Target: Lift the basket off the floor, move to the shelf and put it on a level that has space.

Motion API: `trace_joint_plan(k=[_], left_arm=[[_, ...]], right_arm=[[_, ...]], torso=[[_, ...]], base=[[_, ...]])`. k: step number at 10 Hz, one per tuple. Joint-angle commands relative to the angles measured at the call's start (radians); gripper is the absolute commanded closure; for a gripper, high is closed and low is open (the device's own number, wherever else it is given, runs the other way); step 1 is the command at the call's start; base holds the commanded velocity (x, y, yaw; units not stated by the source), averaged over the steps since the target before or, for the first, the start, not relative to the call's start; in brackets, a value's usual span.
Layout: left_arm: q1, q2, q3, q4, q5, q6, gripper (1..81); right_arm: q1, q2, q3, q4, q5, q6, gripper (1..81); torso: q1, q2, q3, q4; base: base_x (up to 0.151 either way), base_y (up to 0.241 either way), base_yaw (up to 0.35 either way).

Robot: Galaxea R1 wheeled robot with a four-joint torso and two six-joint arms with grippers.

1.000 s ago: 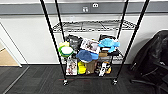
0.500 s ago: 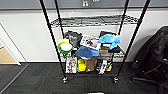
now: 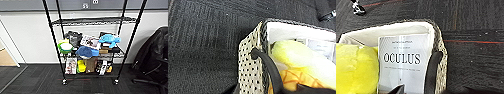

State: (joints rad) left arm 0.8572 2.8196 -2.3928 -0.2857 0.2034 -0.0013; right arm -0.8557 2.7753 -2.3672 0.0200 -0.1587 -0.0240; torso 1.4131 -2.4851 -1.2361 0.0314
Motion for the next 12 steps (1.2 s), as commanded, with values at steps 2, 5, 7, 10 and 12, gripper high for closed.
trace_joint_plan(k=[2,5,7,10,12], left_arm=[[-0.094,-0.018,0.004,-0.012,0.045,0.003,1.0],[-0.080,-0.011,0.006,-0.010,0.044,0.003,1.0],[-0.079,0.006,0.003,-0.007,0.034,0.001,1.0],[-0.057,0.063,-0.029,-0.010,0.030,0.001,1.0],[-0.056,0.091,-0.071,-0.013,0.037,0.001,1.0]], right_arm=[[0.126,0.017,-0.039,0.031,-0.051,0.003,1.0],[0.128,0.032,-0.050,0.031,-0.051,0.003,1.0],[0.128,0.068,-0.107,0.032,-0.050,0.003,1.0],[0.119,0.117,-0.168,0.038,-0.044,0.003,1.0],[0.115,0.117,-0.167,0.040,-0.039,0.004,1.0]], torso=[[0.007,-0.011,-0.063,0.000],[0.016,-0.025,-0.042,0.000],[0.017,-0.026,-0.049,0.000],[0.017,-0.026,-0.047,0.000],[0.017,-0.026,-0.047,0.000]], base=[[0.000,0.000,0.000],[0.000,0.000,0.000],[0.000,0.000,0.000],[0.000,0.000,0.000],[0.000,0.000,0.000]])
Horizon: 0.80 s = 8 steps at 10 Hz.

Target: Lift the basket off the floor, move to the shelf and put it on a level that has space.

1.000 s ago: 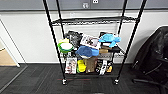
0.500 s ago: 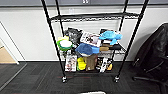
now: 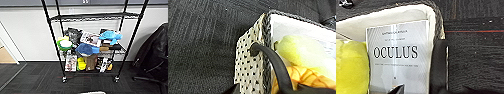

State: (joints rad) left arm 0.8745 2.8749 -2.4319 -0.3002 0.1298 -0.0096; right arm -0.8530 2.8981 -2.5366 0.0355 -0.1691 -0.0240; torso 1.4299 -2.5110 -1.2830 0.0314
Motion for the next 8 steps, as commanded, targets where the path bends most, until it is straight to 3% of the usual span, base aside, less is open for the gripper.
trace_joint_plan(k=[1,4,5,8], left_arm=[[-0.065,0.037,-0.036,0.001,0.114,0.010,1.0],[-0.051,0.037,-0.036,0.004,0.114,0.010,1.0],[-0.051,0.034,-0.033,0.004,0.113,0.011,81.1],[-0.053,0.034,-0.029,0.001,0.114,0.011,81.1]], right_arm=[[0.107,-0.006,0.001,0.024,-0.027,0.004,1.0],[0.103,-0.009,0.003,0.024,-0.027,0.004,1.0],[0.102,-0.011,0.007,0.026,-0.027,0.003,1.0],[0.102,-0.018,0.009,0.027,-0.032,0.004,1.0]], torso=[[0.000,0.000,0.000,0.000],[0.000,0.000,0.000,0.000],[0.000,0.000,0.000,0.000],[0.000,0.000,0.000,0.000]], base=[[0.000,0.000,0.000],[0.000,0.000,0.000],[0.000,0.000,0.000],[0.000,0.000,0.000]])
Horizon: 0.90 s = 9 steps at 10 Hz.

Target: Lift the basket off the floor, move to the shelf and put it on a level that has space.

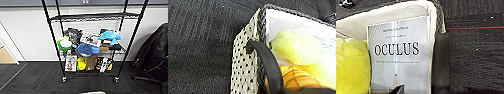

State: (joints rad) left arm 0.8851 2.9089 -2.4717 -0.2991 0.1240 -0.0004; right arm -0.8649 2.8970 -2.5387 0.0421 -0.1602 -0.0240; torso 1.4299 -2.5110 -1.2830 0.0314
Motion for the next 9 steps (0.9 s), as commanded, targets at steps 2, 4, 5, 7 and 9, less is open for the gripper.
trace_joint_plan(k=[2,4,5,7,9], left_arm=[[-0.064,-0.006,0.011,-0.003,0.121,0.000,81.1],[-0.064,-0.014,0.011,-0.011,0.123,0.002,81.1],[-0.064,-0.017,0.011,-0.011,0.123,0.002,81.1],[-0.064,-0.020,0.013,-0.011,0.124,0.002,81.1],[-0.064,-0.046,0.039,-0.034,0.137,0.000,81.1]], right_arm=[[0.115,-0.028,0.029,0.041,-0.041,0.004,1.0],[0.114,-0.034,0.042,0.041,-0.044,0.004,1.0],[0.112,-0.037,0.048,0.039,-0.042,0.003,81.1],[0.115,-0.046,0.060,0.044,-0.044,0.004,81.1],[0.112,-0.091,0.132,0.084,-0.048,0.004,81.1]], torso=[[0.000,0.000,0.000,0.000],[0.000,0.000,0.000,0.000],[0.000,0.000,0.000,0.000],[0.000,0.000,0.000,0.000],[0.000,0.000,0.000,0.000]], base=[[0.000,0.000,0.000],[0.000,0.000,0.000],[0.000,0.000,0.000],[0.000,0.000,0.000],[0.000,0.000,0.000]])
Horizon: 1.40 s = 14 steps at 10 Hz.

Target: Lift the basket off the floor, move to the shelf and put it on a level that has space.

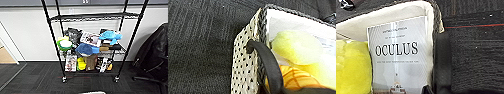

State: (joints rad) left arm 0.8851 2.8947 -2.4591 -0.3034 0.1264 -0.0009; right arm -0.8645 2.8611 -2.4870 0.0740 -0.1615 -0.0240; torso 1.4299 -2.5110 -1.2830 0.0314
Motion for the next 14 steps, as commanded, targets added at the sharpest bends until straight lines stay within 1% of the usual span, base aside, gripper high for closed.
trace_joint_plan(k=[1,2,3,4,7,8,10,11,12,14], left_arm=[[-0.065,-0.067,0.073,-0.046,0.144,0.002,81.1],[-0.068,-0.107,0.138,-0.046,0.134,0.002,81.1],[-0.073,-0.147,0.209,-0.046,0.130,0.002,81.1],[-0.079,-0.173,0.258,-0.046,0.130,0.002,81.1],[-0.090,-0.198,0.293,-0.046,0.130,0.002,81.1],[-0.094,-0.204,0.293,-0.048,0.130,0.002,81.1],[-0.116,-0.208,0.313,-0.049,0.134,0.002,81.1],[-0.130,-0.208,0.324,-0.049,0.137,0.001,81.1],[-0.140,-0.205,0.333,-0.051,0.141,0.001,81.1],[-0.163,-0.192,0.335,-0.066,0.145,0.001,81.1]], right_arm=[[0.107,-0.100,0.159,0.082,-0.043,0.004,81.1],[0.103,-0.141,0.231,0.118,-0.035,0.003,81.1],[0.098,-0.171,0.289,0.136,-0.032,0.004,81.1],[0.095,-0.187,0.317,0.148,-0.030,0.004,81.1],[0.087,-0.202,0.346,0.176,-0.006,0.004,81.1],[0.084,-0.211,0.361,0.194,0.013,0.004,81.1],[0.083,-0.222,0.382,0.222,0.030,0.004,81.1],[0.086,-0.224,0.387,0.231,0.030,0.004,81.1],[0.090,-0.221,0.392,0.239,0.028,0.003,81.1],[0.113,-0.201,0.383,0.230,0.014,0.001,81.1]], torso=[[0.000,0.000,0.000,0.000],[0.000,0.000,0.000,0.000],[0.000,0.000,0.000,0.000],[0.000,0.000,0.000,0.000],[0.000,0.000,0.000,0.000],[-0.064,0.100,0.000,0.000],[-0.069,0.110,-0.001,0.000],[-0.083,0.132,-0.001,0.000],[-0.104,0.165,-0.001,0.000],[-0.147,0.234,-0.002,0.000]], base=[[0.000,0.000,0.000],[0.000,0.000,0.000],[0.000,0.000,0.000],[0.000,0.000,0.000],[0.000,0.000,0.000],[0.000,0.000,0.000],[0.000,0.000,0.000],[0.000,0.000,0.000],[0.000,0.000,0.000],[0.000,0.000,0.000]])
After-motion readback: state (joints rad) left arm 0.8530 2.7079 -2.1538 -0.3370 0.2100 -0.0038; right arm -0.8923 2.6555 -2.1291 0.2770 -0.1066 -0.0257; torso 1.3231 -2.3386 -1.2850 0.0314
